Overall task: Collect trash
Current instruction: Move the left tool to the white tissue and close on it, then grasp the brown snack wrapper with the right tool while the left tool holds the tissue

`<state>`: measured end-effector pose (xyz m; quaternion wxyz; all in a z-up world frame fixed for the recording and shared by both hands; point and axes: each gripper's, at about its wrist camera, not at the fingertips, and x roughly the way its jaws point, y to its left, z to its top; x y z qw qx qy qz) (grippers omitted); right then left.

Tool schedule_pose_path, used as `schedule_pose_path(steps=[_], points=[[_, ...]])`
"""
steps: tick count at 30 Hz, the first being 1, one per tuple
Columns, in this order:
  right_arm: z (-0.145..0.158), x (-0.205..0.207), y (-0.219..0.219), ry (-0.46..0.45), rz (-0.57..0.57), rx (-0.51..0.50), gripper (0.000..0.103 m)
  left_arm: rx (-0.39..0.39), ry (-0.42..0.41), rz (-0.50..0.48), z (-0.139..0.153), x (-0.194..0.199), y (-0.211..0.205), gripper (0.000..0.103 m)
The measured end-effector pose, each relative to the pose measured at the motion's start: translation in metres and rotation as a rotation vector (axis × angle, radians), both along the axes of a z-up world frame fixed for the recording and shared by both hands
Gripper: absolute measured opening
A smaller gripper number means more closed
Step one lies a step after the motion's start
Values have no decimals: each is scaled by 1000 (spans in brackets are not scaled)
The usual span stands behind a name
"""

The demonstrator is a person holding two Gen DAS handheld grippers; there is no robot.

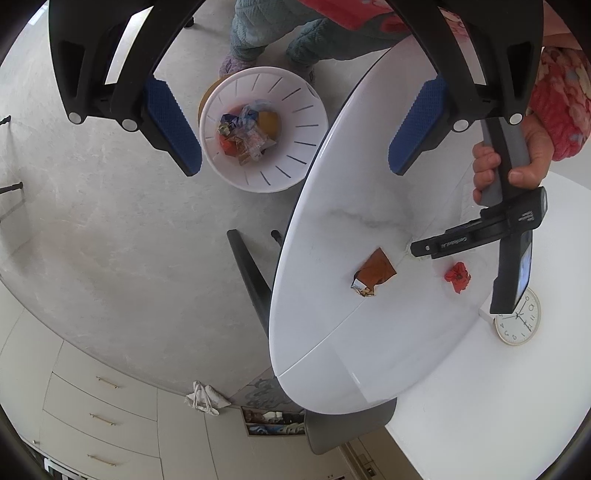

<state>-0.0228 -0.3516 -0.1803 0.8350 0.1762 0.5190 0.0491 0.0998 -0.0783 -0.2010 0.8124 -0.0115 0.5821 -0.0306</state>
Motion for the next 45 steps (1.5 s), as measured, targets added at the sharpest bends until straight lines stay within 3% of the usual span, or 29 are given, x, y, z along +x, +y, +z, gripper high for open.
schedule_pose_path(steps=[9, 15, 28, 35, 45], points=[[-8, 30, 10, 17, 35, -9, 100, -19, 45, 6, -21, 13, -2, 42], [-9, 43, 23, 16, 81, -26, 100, -21, 52, 2, -23, 17, 0, 32], [-9, 71, 49, -5, 149, -42, 100, -34, 23, -45, -16, 15, 1, 26], [-20, 121, 80, -39, 271, -76, 100, -37, -11, -64, 8, 3, 9, 26], [-52, 180, 152, -53, 486, -275, 89, -36, -32, -8, 37, -23, 48, 26]])
